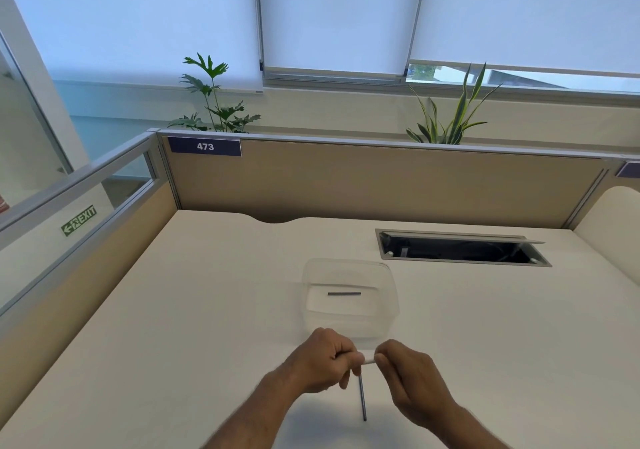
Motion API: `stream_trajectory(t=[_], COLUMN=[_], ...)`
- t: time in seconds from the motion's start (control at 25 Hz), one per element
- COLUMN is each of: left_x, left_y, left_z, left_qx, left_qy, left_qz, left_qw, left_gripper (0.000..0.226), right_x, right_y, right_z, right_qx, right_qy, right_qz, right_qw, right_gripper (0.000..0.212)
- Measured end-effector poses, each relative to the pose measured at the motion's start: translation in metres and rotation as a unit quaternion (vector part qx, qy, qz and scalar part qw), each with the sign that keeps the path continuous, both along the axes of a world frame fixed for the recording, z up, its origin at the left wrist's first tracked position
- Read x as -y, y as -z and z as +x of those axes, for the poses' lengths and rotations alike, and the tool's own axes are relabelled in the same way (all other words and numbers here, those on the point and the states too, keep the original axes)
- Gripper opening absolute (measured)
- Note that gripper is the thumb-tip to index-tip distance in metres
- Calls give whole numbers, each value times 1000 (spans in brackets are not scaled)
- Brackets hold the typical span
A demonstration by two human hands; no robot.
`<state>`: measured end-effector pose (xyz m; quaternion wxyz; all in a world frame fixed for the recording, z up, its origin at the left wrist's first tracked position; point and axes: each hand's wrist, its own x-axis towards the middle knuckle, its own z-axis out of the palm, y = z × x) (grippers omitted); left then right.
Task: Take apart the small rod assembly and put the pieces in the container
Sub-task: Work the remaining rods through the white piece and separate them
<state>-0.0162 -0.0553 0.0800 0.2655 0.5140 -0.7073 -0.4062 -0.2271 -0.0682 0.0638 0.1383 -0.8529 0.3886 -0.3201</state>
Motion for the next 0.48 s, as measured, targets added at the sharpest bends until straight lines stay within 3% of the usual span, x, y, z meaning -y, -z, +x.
stream_trajectory(t=[0.12,0.24,0.48], left_x=[-1,-3,-1], left_y=[-6,-10,-14], left_z=[0,0,2], left_qx=[-39,-67,-34], left_qy=[50,82,71], left_qz=[126,196,140], left_qw=[990,975,987], left_gripper=[37,42,42], right_x=[0,0,-2], right_y=[-5,-10,-12], right_z=[0,1,10], right_qx=[-10,-11,23], right_qy=[-38,-57,-42], right_qz=[-90,-128,-75], right_qw=[995,990,996], right_gripper=[35,40,36])
